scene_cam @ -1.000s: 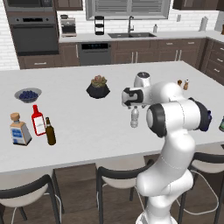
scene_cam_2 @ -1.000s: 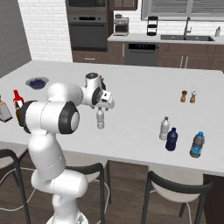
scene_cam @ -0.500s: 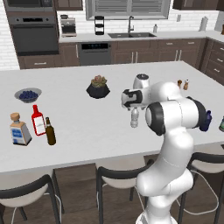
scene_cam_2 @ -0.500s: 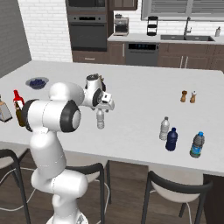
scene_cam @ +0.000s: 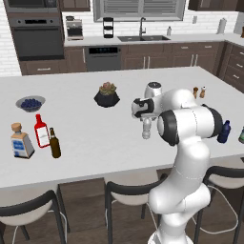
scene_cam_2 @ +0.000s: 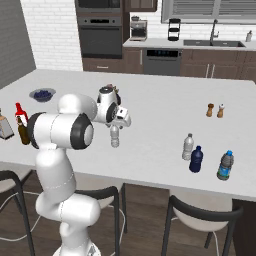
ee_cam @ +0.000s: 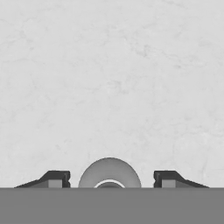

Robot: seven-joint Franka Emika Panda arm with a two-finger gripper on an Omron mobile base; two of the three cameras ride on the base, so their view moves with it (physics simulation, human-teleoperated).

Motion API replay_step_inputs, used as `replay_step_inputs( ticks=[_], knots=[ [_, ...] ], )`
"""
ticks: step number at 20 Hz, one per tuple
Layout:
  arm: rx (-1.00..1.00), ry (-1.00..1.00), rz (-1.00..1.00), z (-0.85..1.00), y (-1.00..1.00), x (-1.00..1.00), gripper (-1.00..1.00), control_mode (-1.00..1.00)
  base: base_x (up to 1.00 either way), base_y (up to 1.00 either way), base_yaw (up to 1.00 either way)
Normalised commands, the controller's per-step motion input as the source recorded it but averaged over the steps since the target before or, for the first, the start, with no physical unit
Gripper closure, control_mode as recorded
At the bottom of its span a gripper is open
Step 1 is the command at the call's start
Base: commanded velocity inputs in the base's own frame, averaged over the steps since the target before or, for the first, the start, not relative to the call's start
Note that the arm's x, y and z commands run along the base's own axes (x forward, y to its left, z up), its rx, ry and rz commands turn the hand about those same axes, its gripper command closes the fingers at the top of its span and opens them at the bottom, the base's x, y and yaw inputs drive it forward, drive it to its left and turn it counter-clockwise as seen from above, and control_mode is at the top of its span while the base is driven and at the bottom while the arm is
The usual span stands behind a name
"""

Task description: Move the plastic bottles in the middle to the plastics group, and the glass bottles in the middle to the glass group.

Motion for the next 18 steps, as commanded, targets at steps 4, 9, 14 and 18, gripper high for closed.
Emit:
replay_step_inputs(
  ticks=[4, 9, 14, 18],
  knots=[
    [0.0, 0.0, 0.0, 0.0, 0.0, 0.0, 1.0, -1.0, 0.0, 0.0, 0.0],
    [0.0, 0.0, 0.0, 0.04, -0.11, -0.01, 1.0, -1.0, 0.0, 0.0, 0.0],
    [0.01, -0.06, -0.02, 0.27, -0.71, -0.18, 1.0, -1.0, 0.0, 0.0, 0.0],
    [0.02, 0.0, -0.11, 0.25, -1.0, -0.44, 1.0, -1.0, 0.0, 0.0, 0.0]
  ],
)
